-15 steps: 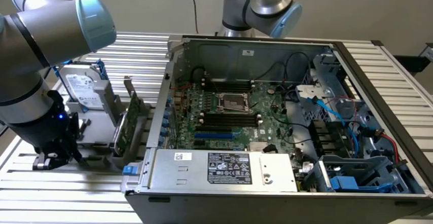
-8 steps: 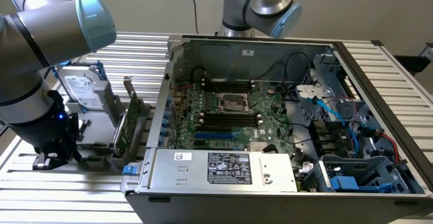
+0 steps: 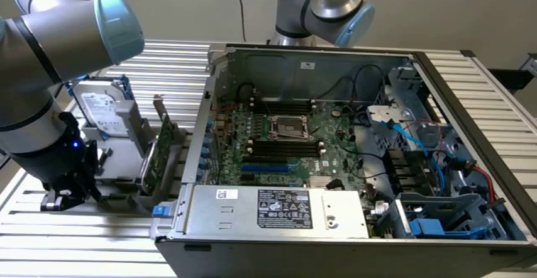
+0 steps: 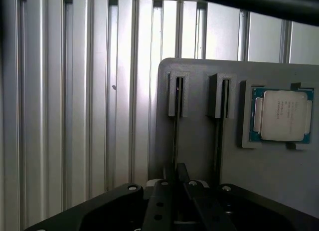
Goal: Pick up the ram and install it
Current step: 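Pick up the ram and move it above insertion slot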
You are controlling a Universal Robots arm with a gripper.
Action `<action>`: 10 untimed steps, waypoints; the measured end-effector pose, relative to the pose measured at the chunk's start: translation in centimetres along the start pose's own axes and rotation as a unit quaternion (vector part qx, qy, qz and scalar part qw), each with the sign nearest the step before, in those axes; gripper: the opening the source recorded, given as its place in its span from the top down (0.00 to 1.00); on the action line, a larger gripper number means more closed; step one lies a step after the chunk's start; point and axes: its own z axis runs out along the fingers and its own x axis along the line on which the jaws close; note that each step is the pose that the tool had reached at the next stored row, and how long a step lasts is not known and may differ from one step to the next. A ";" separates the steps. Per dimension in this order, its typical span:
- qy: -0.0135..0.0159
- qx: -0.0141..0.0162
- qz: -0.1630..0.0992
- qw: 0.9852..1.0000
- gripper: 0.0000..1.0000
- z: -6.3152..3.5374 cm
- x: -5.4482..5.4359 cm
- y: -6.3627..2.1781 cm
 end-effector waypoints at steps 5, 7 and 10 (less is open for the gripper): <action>0.000 0.000 0.000 1.000 0.87 0.02 0.0 0.00; 0.000 0.000 0.000 1.000 0.87 0.00 0.0 0.00; 0.000 0.000 0.000 1.000 0.87 -0.71 0.0 0.02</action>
